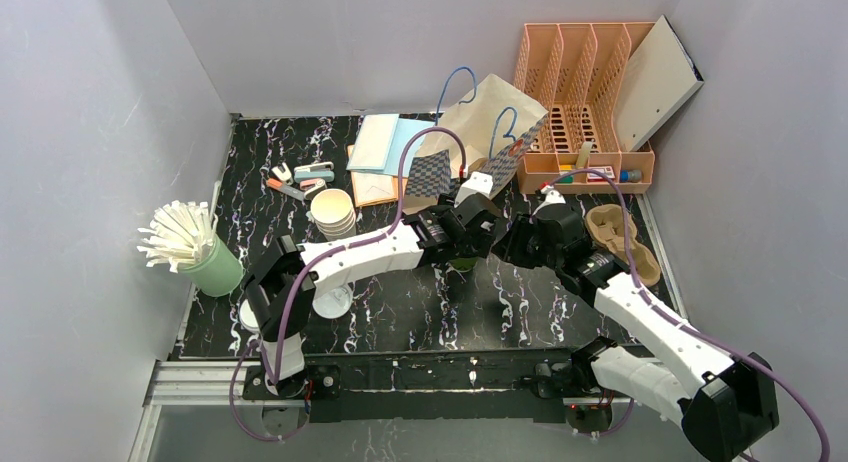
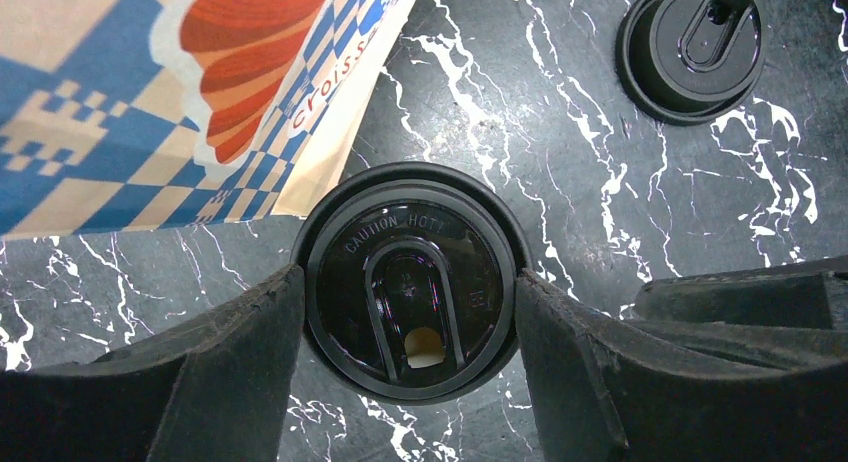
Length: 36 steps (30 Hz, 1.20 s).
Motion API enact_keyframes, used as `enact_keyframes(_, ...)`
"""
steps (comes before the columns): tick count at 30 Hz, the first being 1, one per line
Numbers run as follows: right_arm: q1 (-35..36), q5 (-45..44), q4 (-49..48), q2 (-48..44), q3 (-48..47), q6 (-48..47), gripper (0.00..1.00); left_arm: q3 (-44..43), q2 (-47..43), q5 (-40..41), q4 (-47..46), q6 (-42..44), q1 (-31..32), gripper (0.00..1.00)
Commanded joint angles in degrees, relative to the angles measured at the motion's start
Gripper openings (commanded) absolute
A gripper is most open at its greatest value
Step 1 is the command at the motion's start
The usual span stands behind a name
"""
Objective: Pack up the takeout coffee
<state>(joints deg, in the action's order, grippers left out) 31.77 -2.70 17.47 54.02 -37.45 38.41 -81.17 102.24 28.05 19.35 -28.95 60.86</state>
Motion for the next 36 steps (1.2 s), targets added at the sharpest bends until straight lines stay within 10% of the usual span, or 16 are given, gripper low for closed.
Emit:
enact_keyframes(1, -0.60, 7.42, -6.65, 0.17, 0.52, 3.63, 0.37, 0.07, -3.24, -1.88, 4.49, 1.73, -0.47, 0.53)
enact_keyframes(36, -1.89, 27.96, -21.10, 10.48, 4.99, 11.95, 0.33, 16.69, -16.48, -5.91, 0.78, 0.41, -1.20, 0.50)
